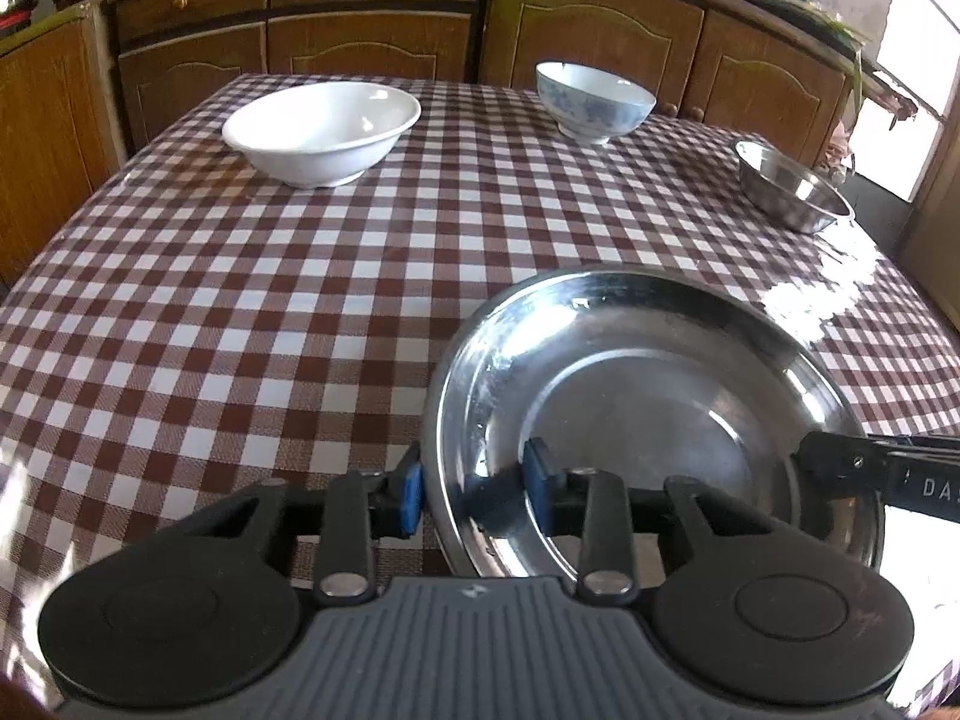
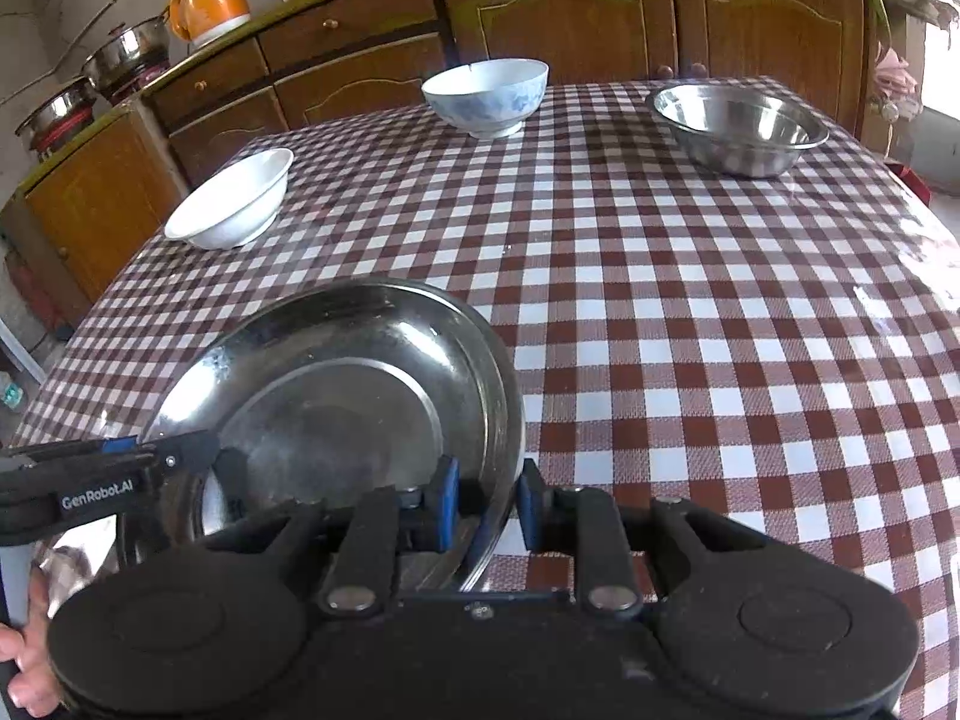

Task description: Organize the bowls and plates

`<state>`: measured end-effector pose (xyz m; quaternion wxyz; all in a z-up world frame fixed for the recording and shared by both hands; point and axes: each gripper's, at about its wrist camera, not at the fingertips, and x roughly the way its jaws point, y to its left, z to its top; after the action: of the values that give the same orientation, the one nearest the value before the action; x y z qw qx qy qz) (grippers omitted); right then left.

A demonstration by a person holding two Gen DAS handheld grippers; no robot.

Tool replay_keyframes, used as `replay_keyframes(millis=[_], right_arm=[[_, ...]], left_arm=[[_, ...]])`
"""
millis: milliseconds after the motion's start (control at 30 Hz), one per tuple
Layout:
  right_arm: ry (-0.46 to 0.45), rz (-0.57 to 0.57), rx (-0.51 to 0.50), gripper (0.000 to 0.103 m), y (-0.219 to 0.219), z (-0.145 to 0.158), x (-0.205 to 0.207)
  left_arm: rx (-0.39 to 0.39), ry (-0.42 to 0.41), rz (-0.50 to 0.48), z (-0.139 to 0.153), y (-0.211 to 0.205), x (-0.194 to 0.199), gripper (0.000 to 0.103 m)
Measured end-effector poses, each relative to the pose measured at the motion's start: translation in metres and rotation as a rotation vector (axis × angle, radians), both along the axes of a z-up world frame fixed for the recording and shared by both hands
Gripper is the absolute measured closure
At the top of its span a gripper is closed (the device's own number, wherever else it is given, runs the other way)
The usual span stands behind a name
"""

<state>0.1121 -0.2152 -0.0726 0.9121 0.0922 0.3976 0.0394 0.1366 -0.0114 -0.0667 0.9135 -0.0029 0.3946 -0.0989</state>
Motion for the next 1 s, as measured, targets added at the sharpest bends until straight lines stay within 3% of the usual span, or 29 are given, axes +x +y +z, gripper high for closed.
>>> replay_keyframes(millis=[667,1000], right_arm=[[-0.085,-0.045,-0.047,0.076,-0.032,0.038,0.010],[-0.098,-0.074,-0.067,0.076,-0.053,0.042,0.028]], left_arm=[[0.001,-0.079,-0.035,0.036,-0.038,0.020,0.068],[0.003,-0.090,-0.051,0.037,-0.062,0.038,0.068]])
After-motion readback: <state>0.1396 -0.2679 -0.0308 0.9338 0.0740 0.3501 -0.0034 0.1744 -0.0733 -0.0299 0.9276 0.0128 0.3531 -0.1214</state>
